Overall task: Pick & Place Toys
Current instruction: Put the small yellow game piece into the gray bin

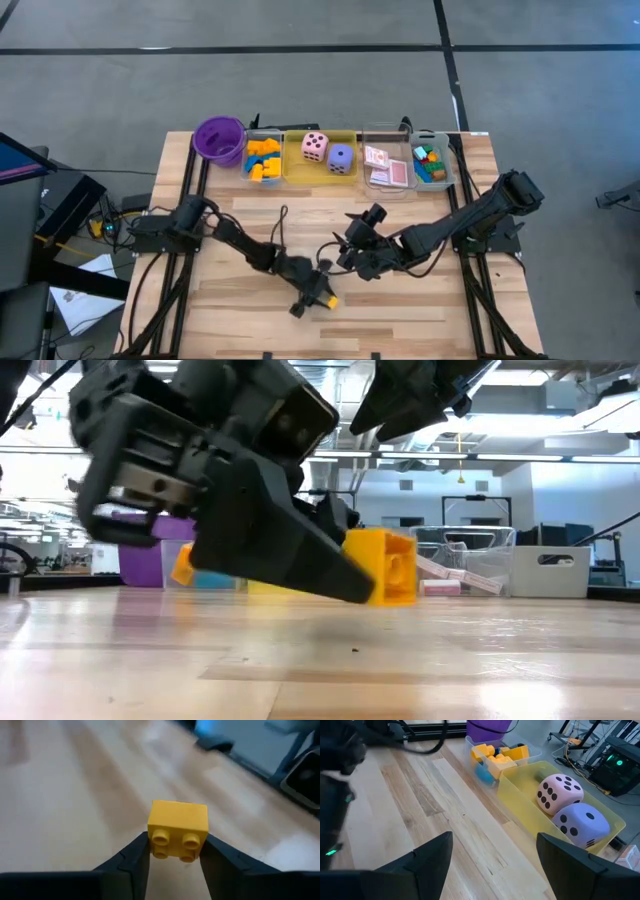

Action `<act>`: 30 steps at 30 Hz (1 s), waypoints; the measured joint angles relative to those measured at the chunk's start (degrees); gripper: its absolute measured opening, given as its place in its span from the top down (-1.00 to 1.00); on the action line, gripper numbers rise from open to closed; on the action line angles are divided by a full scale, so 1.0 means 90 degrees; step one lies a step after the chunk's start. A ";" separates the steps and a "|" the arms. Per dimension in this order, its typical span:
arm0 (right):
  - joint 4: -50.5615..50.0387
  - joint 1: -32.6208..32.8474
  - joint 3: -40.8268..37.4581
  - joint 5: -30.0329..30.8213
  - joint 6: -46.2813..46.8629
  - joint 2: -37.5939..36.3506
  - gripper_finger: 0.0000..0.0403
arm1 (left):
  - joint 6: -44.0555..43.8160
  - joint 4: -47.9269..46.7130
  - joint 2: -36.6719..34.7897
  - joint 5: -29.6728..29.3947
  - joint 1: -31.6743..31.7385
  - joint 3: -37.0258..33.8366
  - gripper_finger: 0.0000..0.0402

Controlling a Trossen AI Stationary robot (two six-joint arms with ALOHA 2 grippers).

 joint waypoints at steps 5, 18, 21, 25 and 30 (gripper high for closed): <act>0.0007 0.0161 0.0000 0.0315 -0.0025 0.0000 -0.40 | -0.0001 -0.1801 -0.0952 -0.0034 0.0409 -0.0107 0.35; 0.1135 0.0981 0.0002 0.0998 -0.2681 0.0000 -0.40 | -0.1490 -0.2167 -0.4109 0.0023 0.1609 -0.1615 0.35; 0.1502 0.1156 0.0002 0.0978 -0.3373 0.0000 -0.40 | -0.2179 -0.1884 -0.4563 0.0125 0.1756 -0.1776 0.35; 0.1839 0.1284 0.0002 0.0610 -0.3901 0.0000 -0.40 | -0.2863 -0.1384 -0.4794 0.0482 0.1812 -0.1833 0.35; 0.1996 0.1110 0.0002 0.0318 -0.3888 0.0000 -0.40 | -0.3242 -0.0751 -0.4837 0.0597 0.1766 -0.1834 0.35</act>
